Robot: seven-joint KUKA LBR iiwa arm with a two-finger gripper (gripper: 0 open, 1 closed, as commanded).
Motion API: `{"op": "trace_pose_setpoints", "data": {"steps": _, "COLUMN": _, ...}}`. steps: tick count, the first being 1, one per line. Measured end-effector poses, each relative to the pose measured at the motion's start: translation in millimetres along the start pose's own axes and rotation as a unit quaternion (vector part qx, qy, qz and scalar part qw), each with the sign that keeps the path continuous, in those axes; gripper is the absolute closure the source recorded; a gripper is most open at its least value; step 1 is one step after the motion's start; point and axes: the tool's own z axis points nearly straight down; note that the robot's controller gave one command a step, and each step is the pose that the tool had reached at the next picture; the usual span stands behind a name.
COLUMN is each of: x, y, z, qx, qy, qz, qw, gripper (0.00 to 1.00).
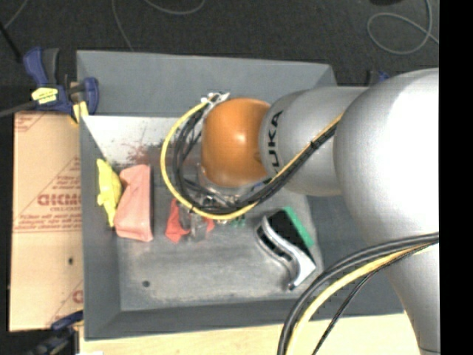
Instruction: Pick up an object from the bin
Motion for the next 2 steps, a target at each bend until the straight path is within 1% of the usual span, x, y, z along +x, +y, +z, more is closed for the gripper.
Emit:
{"op": "trace_pose_setpoints", "data": {"steps": 1, "x": 4.1, "y": 1.4, "z": -39.6, "qx": 0.0, "qy": 0.0042, "qz": -0.008, "qw": 1.0, "gripper": 1.0}}
{"op": "trace_pose_setpoints", "data": {"steps": 2, "x": 1.8, "y": -2.4, "z": -78.4, "qx": 0.001, "qy": -0.0033, "qz": -0.011, "qw": 0.9999, "gripper": 1.0}}
